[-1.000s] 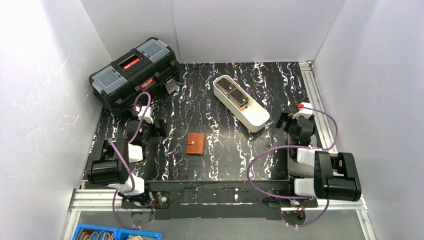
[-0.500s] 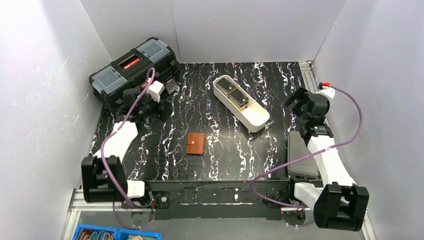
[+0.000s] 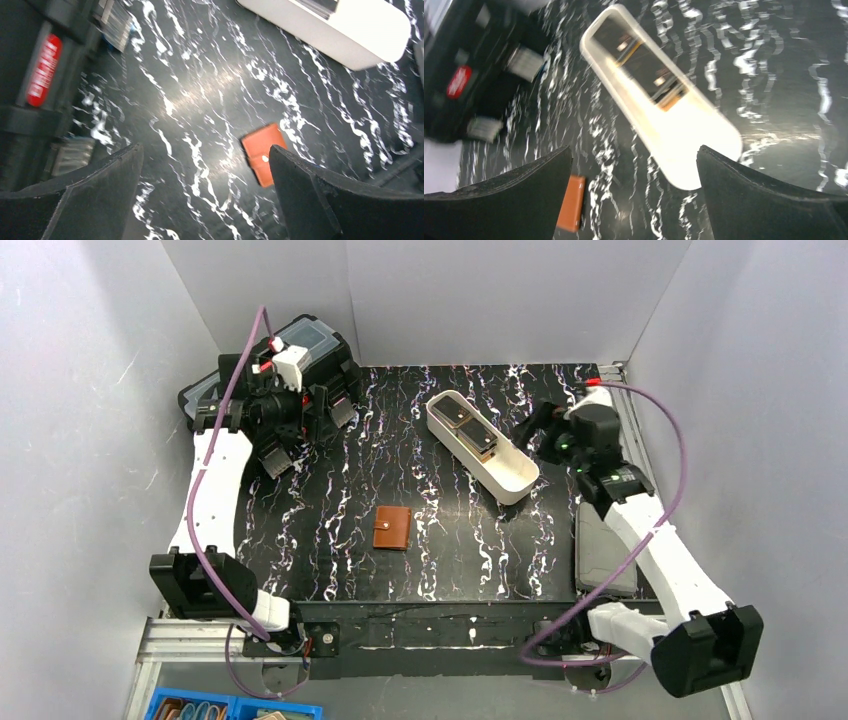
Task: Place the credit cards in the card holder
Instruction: Pick up the card holder from the center of the board.
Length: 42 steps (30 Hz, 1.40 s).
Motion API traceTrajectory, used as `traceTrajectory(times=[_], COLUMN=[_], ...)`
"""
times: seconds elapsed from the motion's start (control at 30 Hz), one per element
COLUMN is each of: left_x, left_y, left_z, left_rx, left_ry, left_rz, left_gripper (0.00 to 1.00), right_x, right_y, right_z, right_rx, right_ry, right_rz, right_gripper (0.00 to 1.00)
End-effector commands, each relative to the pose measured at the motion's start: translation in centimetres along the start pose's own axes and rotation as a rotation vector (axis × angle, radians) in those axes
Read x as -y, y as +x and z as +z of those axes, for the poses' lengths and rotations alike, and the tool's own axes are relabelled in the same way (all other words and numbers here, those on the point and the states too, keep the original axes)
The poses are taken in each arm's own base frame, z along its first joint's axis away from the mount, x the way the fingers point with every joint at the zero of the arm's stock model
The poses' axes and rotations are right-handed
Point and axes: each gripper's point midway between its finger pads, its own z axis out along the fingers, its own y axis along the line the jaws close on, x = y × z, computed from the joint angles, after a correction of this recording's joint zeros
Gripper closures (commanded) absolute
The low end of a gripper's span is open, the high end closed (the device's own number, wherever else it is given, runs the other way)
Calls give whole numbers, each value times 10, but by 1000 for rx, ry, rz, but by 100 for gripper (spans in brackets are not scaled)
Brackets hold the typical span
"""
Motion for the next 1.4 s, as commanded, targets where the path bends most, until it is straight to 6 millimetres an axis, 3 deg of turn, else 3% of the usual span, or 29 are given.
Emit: traceTrajectory(times=[0.0, 0.27, 0.43, 0.7, 0.93, 1.23, 1.37], left_x=[41, 46, 43, 30, 27, 21, 19], left_y=[47, 92, 105, 111, 115, 115, 115], left_z=[-13, -4, -1, -3, -6, -7, -8], left_rx=[-179, -306, -351, -384, -389, -395, -397], left_ry=[162, 134, 100, 49, 25, -8, -16], left_rz=[-160, -128, -65, -16, 1, 18, 27], left_gripper=[4, 2, 2, 2, 2, 2, 2], right_x=[-37, -98, -122, -145, -158, -154, -155], right_y=[36, 164, 213, 268, 295, 333, 340], right_z=[-14, -13, 3, 30, 48, 37, 35], right_rx=[-72, -394, -543, -647, -657, -682, -652], right_ry=[5, -167, -209, -220, -221, -210, -187], right_rz=[-201, -330, -400, -486, -530, -598, -640], right_gripper=[0, 0, 0, 0, 4, 2, 1])
